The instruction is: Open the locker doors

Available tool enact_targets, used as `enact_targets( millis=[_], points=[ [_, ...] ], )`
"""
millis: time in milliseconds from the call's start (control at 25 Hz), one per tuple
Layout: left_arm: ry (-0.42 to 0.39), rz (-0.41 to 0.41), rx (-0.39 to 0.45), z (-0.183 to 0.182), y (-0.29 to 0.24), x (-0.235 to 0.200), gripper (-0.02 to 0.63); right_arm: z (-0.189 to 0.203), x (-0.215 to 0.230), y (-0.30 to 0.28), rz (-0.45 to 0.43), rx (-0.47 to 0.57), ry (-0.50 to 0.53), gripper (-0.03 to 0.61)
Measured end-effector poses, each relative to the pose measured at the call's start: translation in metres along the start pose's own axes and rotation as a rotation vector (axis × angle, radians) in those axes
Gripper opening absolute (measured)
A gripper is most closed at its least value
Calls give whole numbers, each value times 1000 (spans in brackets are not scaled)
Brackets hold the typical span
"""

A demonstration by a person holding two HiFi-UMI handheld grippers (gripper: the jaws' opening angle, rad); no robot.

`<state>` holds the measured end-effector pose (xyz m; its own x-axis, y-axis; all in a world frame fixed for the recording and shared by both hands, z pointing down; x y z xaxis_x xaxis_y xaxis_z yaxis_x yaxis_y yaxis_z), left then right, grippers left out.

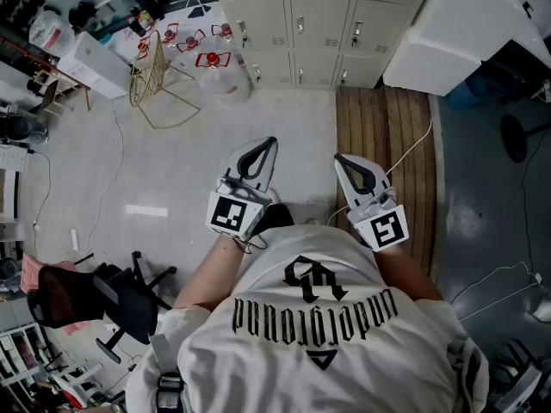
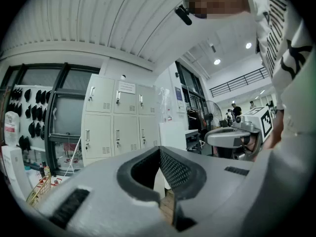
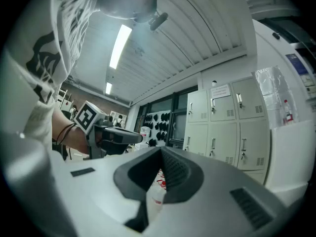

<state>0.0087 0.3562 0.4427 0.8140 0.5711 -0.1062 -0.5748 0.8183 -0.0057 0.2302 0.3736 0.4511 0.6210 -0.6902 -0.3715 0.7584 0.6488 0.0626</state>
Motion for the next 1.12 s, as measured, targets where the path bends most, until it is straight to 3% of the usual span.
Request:
enact_targets(
  millis=[240, 560, 800, 1040, 1120],
  points=[
    [-56, 27, 3, 7, -1, 5, 6, -2, 2, 8, 3, 13, -3, 5],
    [-38, 10, 0, 4, -1, 12, 6, 1, 2, 10, -17, 16, -15, 5],
    [-80, 12, 6, 9, 2, 8, 6, 5, 0, 5, -53, 13, -25, 6],
    [-30, -11, 8, 5, -1, 10, 6, 12, 3, -1, -57, -17, -37, 8],
    [-51, -6, 7, 7, -2, 7, 6, 14, 4, -3, -58, -25, -43, 10]
  ],
)
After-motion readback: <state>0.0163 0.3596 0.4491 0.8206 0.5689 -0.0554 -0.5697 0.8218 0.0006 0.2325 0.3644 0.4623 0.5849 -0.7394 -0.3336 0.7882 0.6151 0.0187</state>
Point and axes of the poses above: the fingertips, and each gripper's own axes: y backward along the fingers, x to its right, z out of its underside, the point moved 8 cm from there along y, backward along the fingers, and after that the axes turned 11 degrees about y, right-handed, at the moved point
